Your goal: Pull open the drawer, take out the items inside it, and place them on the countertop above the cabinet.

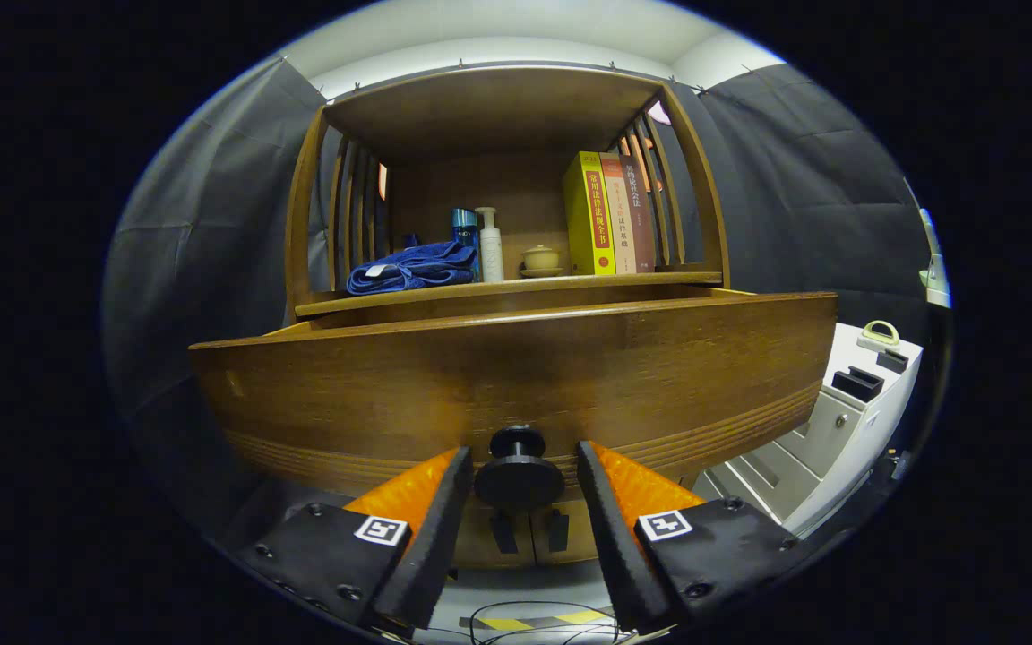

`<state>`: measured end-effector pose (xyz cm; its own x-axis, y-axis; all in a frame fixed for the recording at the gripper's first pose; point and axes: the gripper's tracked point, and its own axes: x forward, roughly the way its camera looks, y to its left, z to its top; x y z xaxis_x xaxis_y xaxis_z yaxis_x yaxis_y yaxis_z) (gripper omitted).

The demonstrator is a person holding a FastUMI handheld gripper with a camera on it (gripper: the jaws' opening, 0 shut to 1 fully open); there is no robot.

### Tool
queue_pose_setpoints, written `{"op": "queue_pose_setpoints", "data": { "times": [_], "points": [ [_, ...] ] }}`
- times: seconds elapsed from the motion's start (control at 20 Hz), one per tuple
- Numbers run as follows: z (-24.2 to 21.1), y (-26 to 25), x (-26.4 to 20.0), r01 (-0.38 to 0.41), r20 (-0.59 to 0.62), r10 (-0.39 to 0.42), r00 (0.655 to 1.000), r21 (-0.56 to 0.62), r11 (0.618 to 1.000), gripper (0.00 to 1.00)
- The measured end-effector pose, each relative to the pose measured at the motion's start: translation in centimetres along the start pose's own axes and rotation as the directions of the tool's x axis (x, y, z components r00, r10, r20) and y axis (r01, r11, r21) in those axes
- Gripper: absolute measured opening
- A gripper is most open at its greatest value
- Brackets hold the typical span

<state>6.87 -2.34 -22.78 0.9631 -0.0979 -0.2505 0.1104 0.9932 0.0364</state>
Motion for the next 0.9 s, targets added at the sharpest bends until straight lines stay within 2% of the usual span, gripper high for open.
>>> {"op": "queue_pose_setpoints", "data": {
  "times": [0.15,0.3,0.5,0.65,0.8,0.9],
  "points": [
    [0.9,0.5,-0.3,-0.010,0.033,0.011,0.999,-0.021,1.000,0.88],
    [3.3,0.5,-2.9,-0.021,0.107,0.025,0.994,-0.034,0.999,0.98],
    [9.0,0.3,-5.5,-0.044,0.215,0.051,0.975,-0.034,0.998,0.97],
    [14.9,1.9,-7.0,-0.129,0.261,0.142,0.955,-0.066,0.989,0.97],
    [20.7,2.2,-4.6,-0.122,0.234,0.149,0.961,-0.129,0.984,0.97],
    [22.5,2.9,-0.8,-0.132,0.136,0.152,0.979,-0.152,0.980,0.97]
  ]
}}
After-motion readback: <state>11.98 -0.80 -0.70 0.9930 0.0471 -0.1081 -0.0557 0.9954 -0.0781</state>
